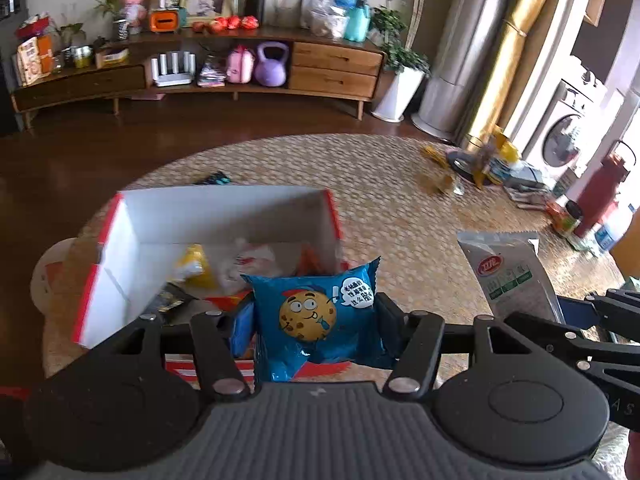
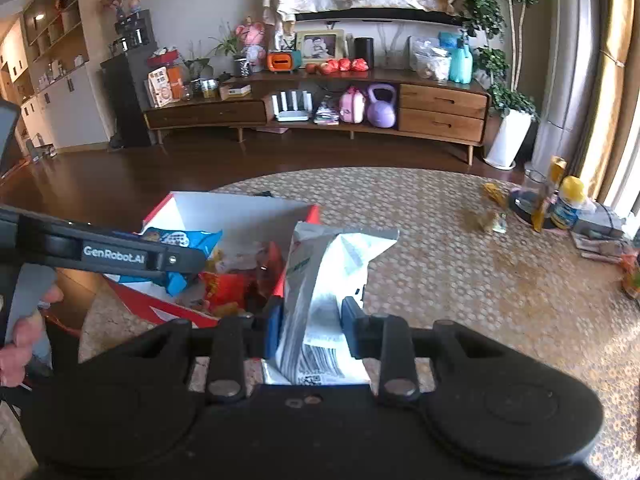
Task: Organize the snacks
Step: 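Carry both packets up and over the red box, then open both tools to drop the packets into the red box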
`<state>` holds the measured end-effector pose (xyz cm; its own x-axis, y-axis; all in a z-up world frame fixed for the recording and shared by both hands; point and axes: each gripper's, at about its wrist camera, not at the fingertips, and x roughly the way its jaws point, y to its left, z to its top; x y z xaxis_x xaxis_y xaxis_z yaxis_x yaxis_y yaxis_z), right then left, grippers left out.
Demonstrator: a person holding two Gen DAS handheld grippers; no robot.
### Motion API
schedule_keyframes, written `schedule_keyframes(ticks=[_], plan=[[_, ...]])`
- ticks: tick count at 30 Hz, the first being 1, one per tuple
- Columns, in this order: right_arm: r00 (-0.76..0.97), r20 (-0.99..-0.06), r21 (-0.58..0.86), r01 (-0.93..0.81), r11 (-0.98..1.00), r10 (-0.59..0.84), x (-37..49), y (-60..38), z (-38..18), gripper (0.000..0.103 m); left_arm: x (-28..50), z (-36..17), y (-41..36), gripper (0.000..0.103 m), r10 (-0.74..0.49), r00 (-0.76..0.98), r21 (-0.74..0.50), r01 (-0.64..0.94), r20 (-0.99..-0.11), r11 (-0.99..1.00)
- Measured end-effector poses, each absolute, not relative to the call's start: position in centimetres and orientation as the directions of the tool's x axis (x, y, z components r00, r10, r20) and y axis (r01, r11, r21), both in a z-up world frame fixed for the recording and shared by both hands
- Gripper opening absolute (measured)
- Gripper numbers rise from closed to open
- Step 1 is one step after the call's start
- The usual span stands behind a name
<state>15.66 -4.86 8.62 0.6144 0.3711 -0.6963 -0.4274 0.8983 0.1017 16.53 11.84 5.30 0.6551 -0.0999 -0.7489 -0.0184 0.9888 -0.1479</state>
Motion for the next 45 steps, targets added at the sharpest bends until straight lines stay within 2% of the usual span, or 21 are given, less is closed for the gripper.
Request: schedule_keyframes(ticks=[10, 20, 27, 34, 39, 43, 45], plan=[[0.575, -0.711, 0.108, -0.481, 0.87, 0.406, 17.5, 0.7, 7.4, 0.029, 16.8, 4.4, 17.9, 0.061, -0.025, 0.653, -0.124, -0.106, -0.757, 0.987], [0.531, -0.745, 0.104, -0.507, 0.856, 0.404, 21.1, 5.6, 4.4, 0.029, 19.0, 0.5, 22.2, 0.061, 0.036, 0.591, -0.083, -0.173, -0.806, 0.981], [0.507, -0.762, 0.105, -0.516, 0.85, 0.402, 24.0, 8.3, 2.9, 0.029, 20.4, -2.2, 22.7, 0.061, 0.045, 0.552, -0.055, -0.163, -0.833, 0.985], [0.475, -0.778, 0.121, -0.529, 0.84, 0.411, 26.6, 10.6, 1.6, 0.017, 21.8, -4.1, 22.6, 0.061, 0.033, 0.523, -0.054, -0.15, -0.852, 0.987], [0.452, -0.799, 0.114, -0.535, 0.837, 0.397, 27.1, 11.4, 0.0, 0.018, 22.7, -5.5, 22.4, 0.061, 0.032, 0.5, -0.044, -0.139, -0.866, 0.989], [0.437, -0.808, 0.117, -0.539, 0.834, 0.396, 27.1, 11.4, -0.5, 0.024, 23.3, -6.7, 22.3, 0.061, 0.026, 0.48, -0.045, -0.136, -0.877, 0.99], [0.427, -0.81, 0.131, -0.538, 0.833, 0.403, 27.2, 11.1, -0.5, 0.024, 23.6, -7.2, 22.2, 0.062, 0.015, 0.468, -0.053, -0.133, -0.884, 0.99]])
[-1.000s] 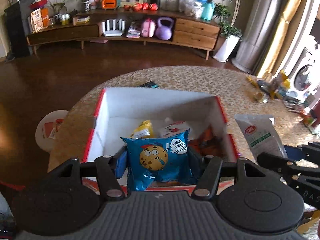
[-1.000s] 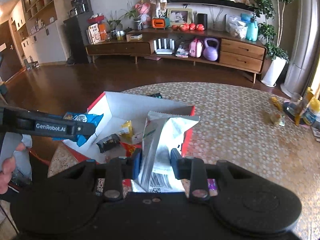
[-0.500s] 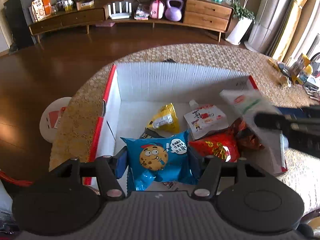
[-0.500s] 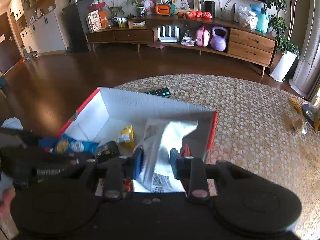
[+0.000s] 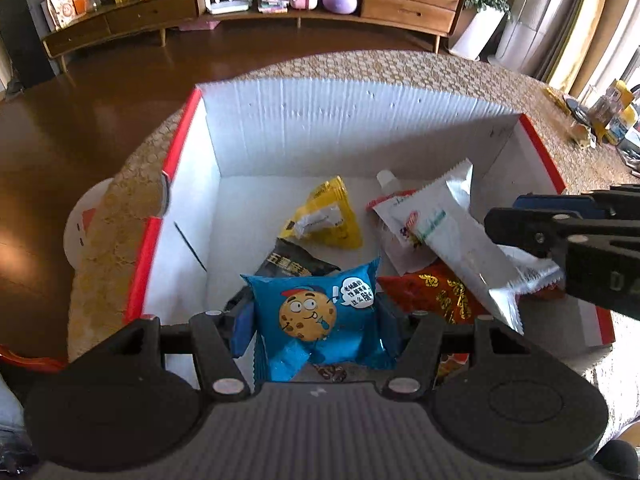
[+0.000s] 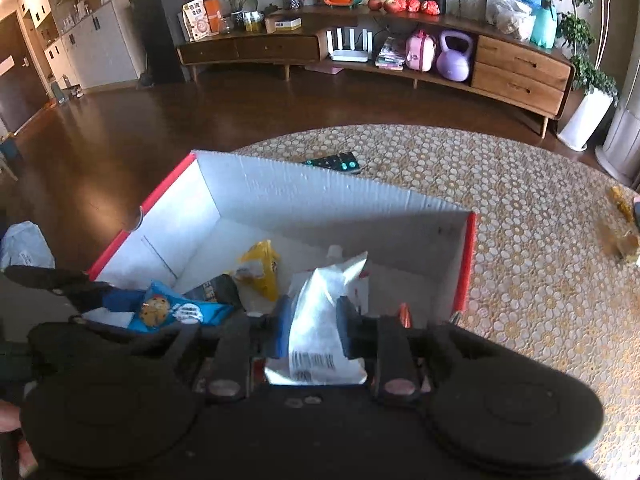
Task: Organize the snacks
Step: 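Open both tools to drop the packets into the red box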
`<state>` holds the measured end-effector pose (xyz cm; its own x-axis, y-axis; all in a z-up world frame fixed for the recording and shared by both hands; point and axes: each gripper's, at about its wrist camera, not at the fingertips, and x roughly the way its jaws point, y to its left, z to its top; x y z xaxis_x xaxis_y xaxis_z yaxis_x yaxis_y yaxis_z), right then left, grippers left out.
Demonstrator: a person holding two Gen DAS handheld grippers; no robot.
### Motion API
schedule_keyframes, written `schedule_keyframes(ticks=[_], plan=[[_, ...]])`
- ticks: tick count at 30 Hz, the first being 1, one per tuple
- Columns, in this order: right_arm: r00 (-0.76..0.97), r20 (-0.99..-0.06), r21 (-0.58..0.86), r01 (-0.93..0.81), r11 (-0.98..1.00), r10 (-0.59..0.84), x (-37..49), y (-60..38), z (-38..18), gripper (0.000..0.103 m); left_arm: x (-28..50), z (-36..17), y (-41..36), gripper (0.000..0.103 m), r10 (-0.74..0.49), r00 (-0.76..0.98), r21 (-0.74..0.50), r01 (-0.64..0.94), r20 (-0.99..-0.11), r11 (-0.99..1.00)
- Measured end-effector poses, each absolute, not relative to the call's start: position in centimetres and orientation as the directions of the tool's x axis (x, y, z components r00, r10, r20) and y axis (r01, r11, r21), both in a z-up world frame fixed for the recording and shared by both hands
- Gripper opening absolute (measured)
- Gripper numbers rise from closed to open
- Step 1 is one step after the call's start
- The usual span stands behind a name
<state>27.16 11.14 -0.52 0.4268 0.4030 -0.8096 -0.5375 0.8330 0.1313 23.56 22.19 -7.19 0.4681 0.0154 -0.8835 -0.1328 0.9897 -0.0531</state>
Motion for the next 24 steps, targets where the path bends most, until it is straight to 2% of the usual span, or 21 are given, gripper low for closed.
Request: schedule_keyframes(ticks=[4, 7, 12, 21, 24], plan=[[0.425, -0.81, 0.136, -0.535, 0.834, 0.404, 27.2, 10.9, -0.4, 0.028, 23.8, -7.7, 21.9, 0.064, 0.023, 0.456, -0.042, -0.13, -0.89, 0.991], [0.415, -0.813, 0.149, -0.531, 0.834, 0.409, 27.1, 10.6, -0.3, 0.033, 23.8, -7.8, 21.9, 0.071, 0.022, 0.452, -0.048, -0.143, -0.892, 0.989], [0.418, -0.812, 0.151, -0.522, 0.839, 0.407, 26.8, 10.4, -0.4, 0.042, 23.3, -7.5, 22.1, 0.077, 0.026, 0.466, -0.055, -0.16, -0.884, 0.986], [0.428, -0.803, 0.157, -0.518, 0.841, 0.414, 25.6, 9.7, 0.4, 0.063, 22.2, -6.4, 22.0, 0.077, 0.04, 0.48, -0.052, -0.176, -0.876, 0.983], [0.433, -0.796, 0.162, -0.521, 0.838, 0.423, 25.0, 9.2, 1.0, 0.067, 21.5, -5.8, 21.8, 0.077, 0.04, 0.492, -0.051, -0.17, -0.87, 0.984]])
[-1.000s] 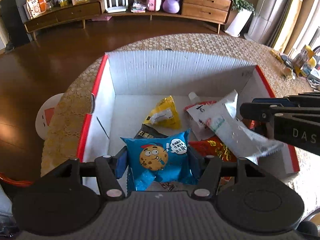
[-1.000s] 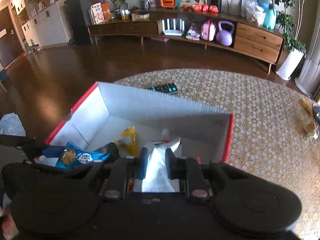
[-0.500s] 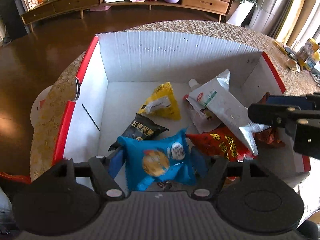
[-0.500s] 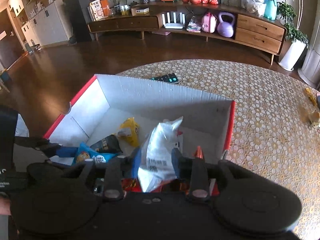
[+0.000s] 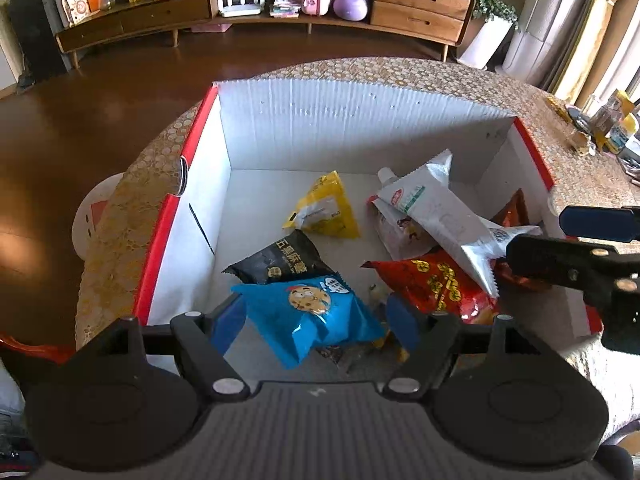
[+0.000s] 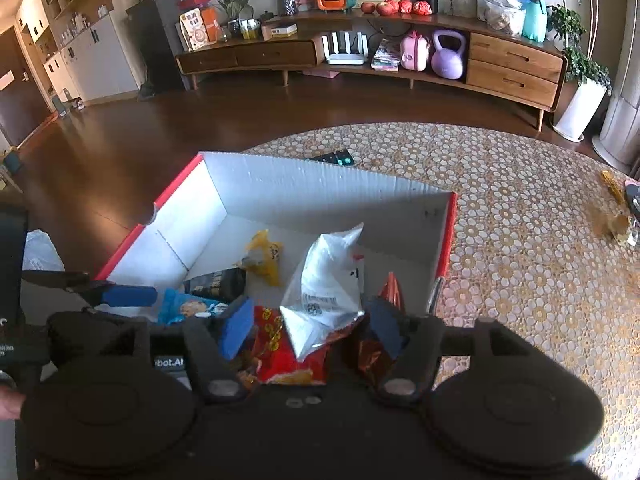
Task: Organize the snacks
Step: 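Open both tools to drop the packets into the red box, then move both tools back from the box toward the purple candy and wrapped cake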
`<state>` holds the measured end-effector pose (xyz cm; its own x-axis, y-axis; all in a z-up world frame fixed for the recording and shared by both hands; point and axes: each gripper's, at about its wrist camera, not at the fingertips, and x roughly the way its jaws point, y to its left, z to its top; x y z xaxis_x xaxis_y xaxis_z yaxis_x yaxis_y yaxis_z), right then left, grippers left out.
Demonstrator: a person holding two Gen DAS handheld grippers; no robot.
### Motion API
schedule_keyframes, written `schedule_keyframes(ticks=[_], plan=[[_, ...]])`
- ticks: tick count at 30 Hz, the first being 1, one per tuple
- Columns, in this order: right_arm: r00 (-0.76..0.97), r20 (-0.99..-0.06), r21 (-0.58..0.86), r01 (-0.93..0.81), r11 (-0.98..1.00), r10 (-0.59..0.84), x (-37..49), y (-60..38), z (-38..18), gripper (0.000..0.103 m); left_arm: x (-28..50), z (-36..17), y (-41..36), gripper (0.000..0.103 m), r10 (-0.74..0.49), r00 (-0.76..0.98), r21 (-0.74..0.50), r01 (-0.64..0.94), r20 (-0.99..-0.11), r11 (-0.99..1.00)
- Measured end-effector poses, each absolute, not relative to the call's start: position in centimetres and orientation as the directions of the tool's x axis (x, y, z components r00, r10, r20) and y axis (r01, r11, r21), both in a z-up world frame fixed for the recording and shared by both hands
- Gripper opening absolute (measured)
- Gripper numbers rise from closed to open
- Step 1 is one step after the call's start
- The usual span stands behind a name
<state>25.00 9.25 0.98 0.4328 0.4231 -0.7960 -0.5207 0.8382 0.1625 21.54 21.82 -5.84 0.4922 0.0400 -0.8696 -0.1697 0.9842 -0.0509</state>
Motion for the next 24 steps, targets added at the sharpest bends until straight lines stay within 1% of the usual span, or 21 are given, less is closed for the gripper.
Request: schedule_keyframes(ticks=[2, 4, 11, 12, 13, 22, 23, 24], plan=[[0.436, -0.792, 0.164, -0.523, 0.837, 0.427, 24.7, 9.0, 1.4, 0.071, 21.0, -5.4, 21.6, 0.077, 0.045, 0.499, -0.046, -0.169, -0.866, 0.984], [0.443, -0.788, 0.161, -0.523, 0.837, 0.428, 24.2, 8.6, 1.8, 0.077, 20.5, -4.9, 21.4, 0.077, 0.047, 0.505, -0.045, -0.169, -0.862, 0.985], [0.469, -0.769, 0.161, -0.515, 0.842, 0.434, 22.7, 7.2, 3.3, 0.089, 18.5, -3.2, 20.6, 0.077, 0.044, 0.533, -0.048, -0.158, -0.845, 0.986], [0.474, -0.767, 0.158, -0.514, 0.843, 0.432, 22.4, 7.0, 3.5, 0.091, 18.3, -2.9, 20.5, 0.079, 0.043, 0.538, -0.05, -0.155, -0.842, 0.987], [0.481, -0.764, 0.154, -0.513, 0.845, 0.431, 22.2, 6.8, 3.7, 0.093, 18.0, -2.7, 20.3, 0.084, 0.04, 0.544, -0.053, -0.153, -0.838, 0.987], [0.505, -0.732, 0.167, -0.519, 0.839, 0.458, 19.8, 3.9, 5.6, 0.103, 15.6, 0.0, 18.1, 0.085, -0.021, 0.613, -0.098, -0.093, -0.79, 0.991], [0.509, -0.729, 0.167, -0.516, 0.84, 0.458, 19.5, 3.5, 5.8, 0.103, 15.4, 0.3, 17.7, 0.086, -0.024, 0.62, -0.101, -0.09, -0.784, 0.991], [0.514, -0.725, 0.167, -0.514, 0.841, 0.458, 19.2, 3.1, 6.0, 0.103, 15.2, 0.5, 17.4, 0.093, -0.026, 0.625, -0.103, -0.088, -0.78, 0.991]])
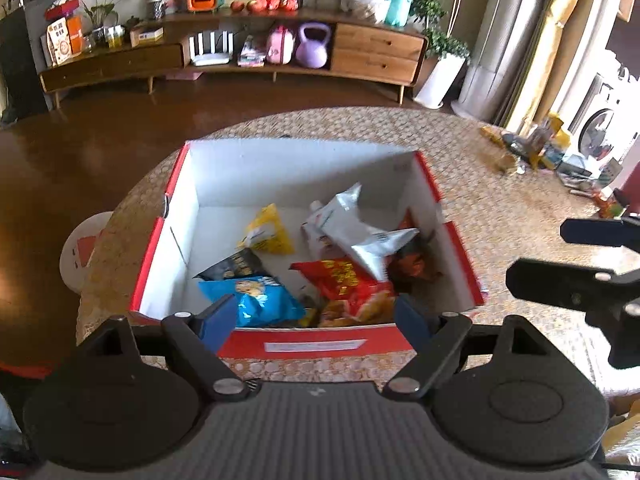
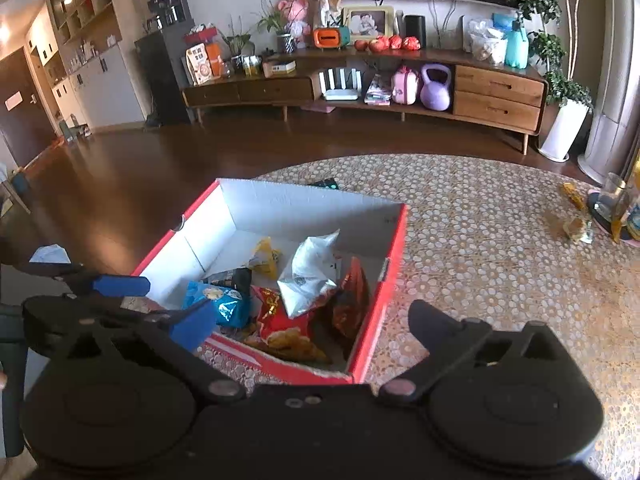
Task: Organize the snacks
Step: 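Move both tools back from the box toward the purple candy and wrapped cake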
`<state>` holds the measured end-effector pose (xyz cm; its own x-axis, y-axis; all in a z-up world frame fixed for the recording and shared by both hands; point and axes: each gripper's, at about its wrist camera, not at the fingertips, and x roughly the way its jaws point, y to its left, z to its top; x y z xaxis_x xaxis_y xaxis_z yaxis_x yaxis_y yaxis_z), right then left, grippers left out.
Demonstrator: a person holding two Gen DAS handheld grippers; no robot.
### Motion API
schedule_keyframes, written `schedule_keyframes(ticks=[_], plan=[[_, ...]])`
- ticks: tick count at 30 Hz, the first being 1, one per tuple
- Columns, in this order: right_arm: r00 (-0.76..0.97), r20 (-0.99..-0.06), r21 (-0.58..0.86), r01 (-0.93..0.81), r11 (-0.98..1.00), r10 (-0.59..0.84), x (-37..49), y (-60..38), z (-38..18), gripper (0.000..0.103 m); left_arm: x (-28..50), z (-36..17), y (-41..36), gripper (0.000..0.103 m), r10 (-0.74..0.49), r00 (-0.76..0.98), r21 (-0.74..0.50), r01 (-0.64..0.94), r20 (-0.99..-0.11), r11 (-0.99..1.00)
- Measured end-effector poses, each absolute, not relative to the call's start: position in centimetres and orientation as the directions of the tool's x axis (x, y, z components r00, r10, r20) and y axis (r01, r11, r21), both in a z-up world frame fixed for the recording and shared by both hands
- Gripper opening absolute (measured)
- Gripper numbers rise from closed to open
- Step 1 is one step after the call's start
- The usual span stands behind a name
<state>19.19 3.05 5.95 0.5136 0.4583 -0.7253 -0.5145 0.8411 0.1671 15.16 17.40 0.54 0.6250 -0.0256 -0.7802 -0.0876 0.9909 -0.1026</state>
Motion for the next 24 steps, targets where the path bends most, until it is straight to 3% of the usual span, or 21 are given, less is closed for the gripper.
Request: schedule_keyframes(ticks=[1, 12, 24], plan=[[0.516, -0.723, 0.168, -0.514, 0.841, 0.46, 18.9, 2.7, 6.1, 0.103, 14.9, 0.8, 17.0, 0.103, -0.032, 0.633, -0.107, -0.08, -0.774, 0.991], [0.557, -0.694, 0.17, -0.49, 0.855, 0.457, 16.2, -4.1, 7.3, 0.103, 12.8, 2.0, 12.2, 0.103, -0.1, 0.693, -0.166, -0.029, -0.714, 0.986], [0.564, -0.725, 0.17, -0.41, 0.896, 0.395, 15.9, -11.4, 4.5, 0.103, 14.6, 0.5, 6.6, 0.103, -0.138, 0.682, -0.162, 0.029, -0.719, 0.986]])
